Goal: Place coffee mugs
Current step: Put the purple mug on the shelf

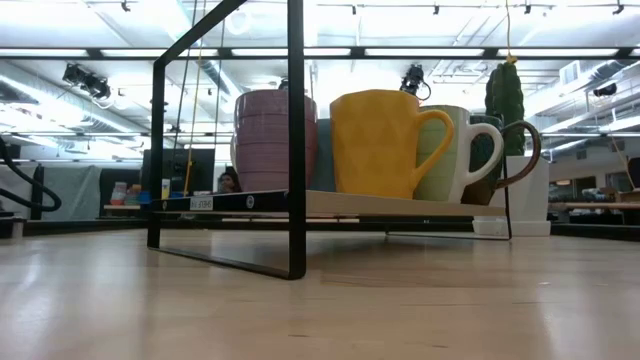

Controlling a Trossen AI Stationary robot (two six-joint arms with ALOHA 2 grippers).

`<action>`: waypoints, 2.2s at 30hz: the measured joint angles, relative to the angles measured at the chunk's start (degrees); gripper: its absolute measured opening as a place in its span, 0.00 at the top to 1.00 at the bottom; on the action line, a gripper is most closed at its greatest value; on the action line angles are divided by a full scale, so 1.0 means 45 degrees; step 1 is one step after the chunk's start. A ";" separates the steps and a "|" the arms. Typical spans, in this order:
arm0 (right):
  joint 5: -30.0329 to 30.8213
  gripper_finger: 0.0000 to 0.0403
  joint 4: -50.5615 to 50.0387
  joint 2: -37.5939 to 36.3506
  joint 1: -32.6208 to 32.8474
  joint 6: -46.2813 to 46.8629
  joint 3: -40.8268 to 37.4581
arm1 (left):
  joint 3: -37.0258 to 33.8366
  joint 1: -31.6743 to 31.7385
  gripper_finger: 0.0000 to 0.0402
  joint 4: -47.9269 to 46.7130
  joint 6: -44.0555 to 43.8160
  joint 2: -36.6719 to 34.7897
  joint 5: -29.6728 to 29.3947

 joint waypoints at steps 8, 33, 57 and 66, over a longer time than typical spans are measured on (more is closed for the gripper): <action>0.0000 0.67 -0.0002 0.0000 0.0000 0.0068 0.0000 | -0.0737 0.0392 0.86 0.0901 0.1219 0.0004 0.0198; 0.0000 0.67 0.0192 -0.0005 -0.0005 0.0201 0.0000 | 0.7426 0.5822 0.92 0.4873 1.4056 0.3679 0.0502; 0.0000 0.67 0.0253 -0.0005 -0.0005 0.0126 0.0000 | 1.1109 0.8450 0.92 0.0088 1.8764 0.5421 -0.0271; -0.0311 0.67 0.0255 -0.0005 0.0000 0.0161 0.0000 | 1.1087 0.8531 0.92 -0.0736 1.9471 0.6472 0.0677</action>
